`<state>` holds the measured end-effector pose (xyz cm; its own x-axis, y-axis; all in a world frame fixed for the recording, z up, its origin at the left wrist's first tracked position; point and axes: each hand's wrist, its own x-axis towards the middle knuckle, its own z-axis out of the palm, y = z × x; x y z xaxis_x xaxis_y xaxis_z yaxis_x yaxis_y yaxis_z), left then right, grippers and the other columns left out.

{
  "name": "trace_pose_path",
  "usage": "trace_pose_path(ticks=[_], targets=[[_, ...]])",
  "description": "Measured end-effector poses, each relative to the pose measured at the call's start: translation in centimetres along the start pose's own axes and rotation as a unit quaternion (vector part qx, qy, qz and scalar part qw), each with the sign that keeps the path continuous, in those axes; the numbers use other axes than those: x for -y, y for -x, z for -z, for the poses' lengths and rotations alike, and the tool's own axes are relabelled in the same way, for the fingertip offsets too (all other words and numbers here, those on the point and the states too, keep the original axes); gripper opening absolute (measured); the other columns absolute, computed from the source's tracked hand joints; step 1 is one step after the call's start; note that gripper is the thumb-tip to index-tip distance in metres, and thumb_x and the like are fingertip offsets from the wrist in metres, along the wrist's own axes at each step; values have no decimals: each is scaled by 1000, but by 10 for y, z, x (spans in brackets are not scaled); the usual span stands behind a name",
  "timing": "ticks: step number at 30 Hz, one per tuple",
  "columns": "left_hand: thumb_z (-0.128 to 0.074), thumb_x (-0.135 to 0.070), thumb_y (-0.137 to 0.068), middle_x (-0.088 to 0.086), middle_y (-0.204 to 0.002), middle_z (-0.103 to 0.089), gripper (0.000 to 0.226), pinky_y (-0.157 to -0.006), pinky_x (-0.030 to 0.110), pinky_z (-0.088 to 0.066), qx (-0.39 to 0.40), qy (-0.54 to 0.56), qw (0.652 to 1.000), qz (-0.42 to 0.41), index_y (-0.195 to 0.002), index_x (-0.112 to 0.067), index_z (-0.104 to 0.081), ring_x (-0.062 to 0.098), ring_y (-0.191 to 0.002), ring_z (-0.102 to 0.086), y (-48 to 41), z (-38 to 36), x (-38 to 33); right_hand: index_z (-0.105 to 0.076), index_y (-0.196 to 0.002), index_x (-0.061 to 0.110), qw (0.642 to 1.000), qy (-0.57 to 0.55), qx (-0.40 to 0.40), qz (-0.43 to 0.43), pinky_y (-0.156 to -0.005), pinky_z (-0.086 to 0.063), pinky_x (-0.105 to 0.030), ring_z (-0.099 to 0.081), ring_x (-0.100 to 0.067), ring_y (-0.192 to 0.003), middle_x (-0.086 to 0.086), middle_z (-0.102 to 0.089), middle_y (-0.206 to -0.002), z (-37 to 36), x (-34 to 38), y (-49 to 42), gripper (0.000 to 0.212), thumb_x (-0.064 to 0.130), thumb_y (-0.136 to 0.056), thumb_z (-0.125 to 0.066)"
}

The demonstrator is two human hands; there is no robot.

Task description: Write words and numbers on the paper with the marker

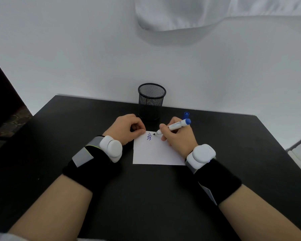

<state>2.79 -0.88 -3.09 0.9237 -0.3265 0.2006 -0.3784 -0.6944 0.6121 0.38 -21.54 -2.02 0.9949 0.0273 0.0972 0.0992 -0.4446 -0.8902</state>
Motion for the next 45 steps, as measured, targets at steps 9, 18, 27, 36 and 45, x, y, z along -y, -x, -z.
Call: trace_pose_path(ticks=[9, 18, 27, 36, 45], targets=[[-68, -23, -84, -7, -90, -59, 4, -68, 7, -40, 4, -5, 1000, 2, -88, -25, -68, 4, -79, -56, -1, 1, -1, -54, -75, 14, 1000, -1, 22, 7, -59, -47, -22, -58, 1, -47, -3, -68, -64, 1, 3, 2, 22, 24, -92, -64], [-68, -23, -84, -6, -90, -59, 5, -70, 3, -41, 0, -8, 1000, -4, -88, -23, -69, 4, -78, -56, -1, 0, 0, -54, -75, 14, 1000, 7, -8, -1, -60, -50, -23, -58, -3, -49, -4, -68, -64, 1, 1, 1, 22, 24, -91, -65], [-69, -23, -83, -6, -89, -60, 4, -69, 4, -41, -4, -6, 1000, -4, -87, -24, -69, 4, -78, -56, -1, 0, 1, -53, -71, 15, 1000, 5, -8, -7, -58, -48, -22, -56, -6, -48, -4, -65, -61, 1, 4, 1, 23, 21, -91, -64], [-68, -23, -84, -7, -90, -59, 5, -69, 8, -41, 4, -5, 1000, -2, -88, -25, -68, 5, -79, -56, -1, 1, 0, -52, -69, 14, 1000, 15, 19, 12, -59, -48, -20, -57, -2, -48, -4, -64, -58, 0, 4, 3, 26, 21, -91, -64], [-69, -22, -83, -6, -89, -59, 4, -70, 9, -42, -1, 0, 1000, -3, -86, -25, -68, 6, -78, -56, -1, 0, 0, -50, -67, 15, 1000, 11, -9, 7, -60, -48, -22, -56, -13, -54, -7, -60, -58, 0, 5, 2, 27, 16, -89, -64]])
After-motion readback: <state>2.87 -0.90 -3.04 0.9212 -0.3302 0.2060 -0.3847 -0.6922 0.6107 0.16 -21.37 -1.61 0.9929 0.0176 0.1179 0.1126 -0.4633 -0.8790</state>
